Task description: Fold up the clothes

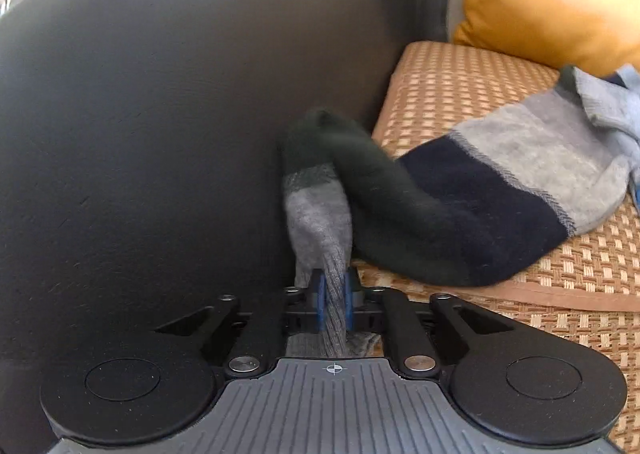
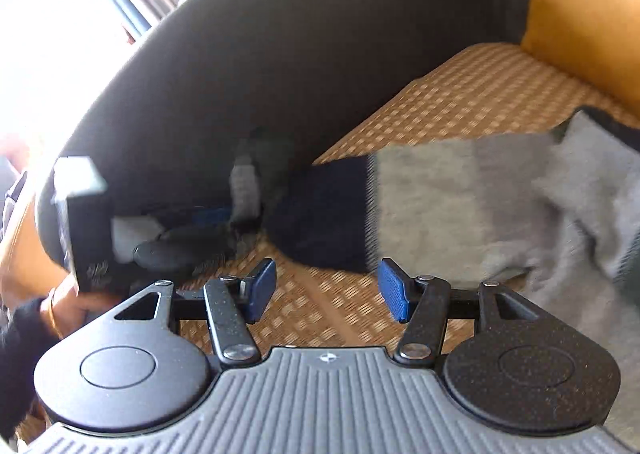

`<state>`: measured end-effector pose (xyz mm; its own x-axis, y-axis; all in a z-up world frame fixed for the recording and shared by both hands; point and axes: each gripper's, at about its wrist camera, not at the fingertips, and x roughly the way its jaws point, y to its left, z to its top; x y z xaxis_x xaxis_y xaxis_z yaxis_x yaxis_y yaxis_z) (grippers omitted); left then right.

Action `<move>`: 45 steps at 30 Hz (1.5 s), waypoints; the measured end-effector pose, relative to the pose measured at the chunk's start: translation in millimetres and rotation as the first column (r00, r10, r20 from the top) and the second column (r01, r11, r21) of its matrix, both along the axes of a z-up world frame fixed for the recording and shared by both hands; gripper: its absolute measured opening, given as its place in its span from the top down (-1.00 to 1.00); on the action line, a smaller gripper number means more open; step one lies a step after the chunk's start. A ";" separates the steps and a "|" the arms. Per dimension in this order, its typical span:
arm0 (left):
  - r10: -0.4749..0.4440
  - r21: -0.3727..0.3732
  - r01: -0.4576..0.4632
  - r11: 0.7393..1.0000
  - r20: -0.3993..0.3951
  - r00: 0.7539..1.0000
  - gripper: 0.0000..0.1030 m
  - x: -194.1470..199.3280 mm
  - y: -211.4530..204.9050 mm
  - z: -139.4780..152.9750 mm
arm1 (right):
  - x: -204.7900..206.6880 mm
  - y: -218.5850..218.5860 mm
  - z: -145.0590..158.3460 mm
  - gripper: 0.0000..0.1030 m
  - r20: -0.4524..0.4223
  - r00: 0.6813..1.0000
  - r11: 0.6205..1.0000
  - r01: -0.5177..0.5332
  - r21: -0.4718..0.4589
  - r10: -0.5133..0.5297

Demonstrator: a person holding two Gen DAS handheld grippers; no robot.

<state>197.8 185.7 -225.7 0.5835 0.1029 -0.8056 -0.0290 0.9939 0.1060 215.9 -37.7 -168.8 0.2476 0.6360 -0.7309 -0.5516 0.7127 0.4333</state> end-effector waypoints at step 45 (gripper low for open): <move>-0.071 -0.132 0.101 0.986 0.214 0.974 -0.36 -29.9 -187.6 34.4 | 60.8 -88.5 195.8 0.80 0.082 0.973 0.972 0.205 0.113 -0.215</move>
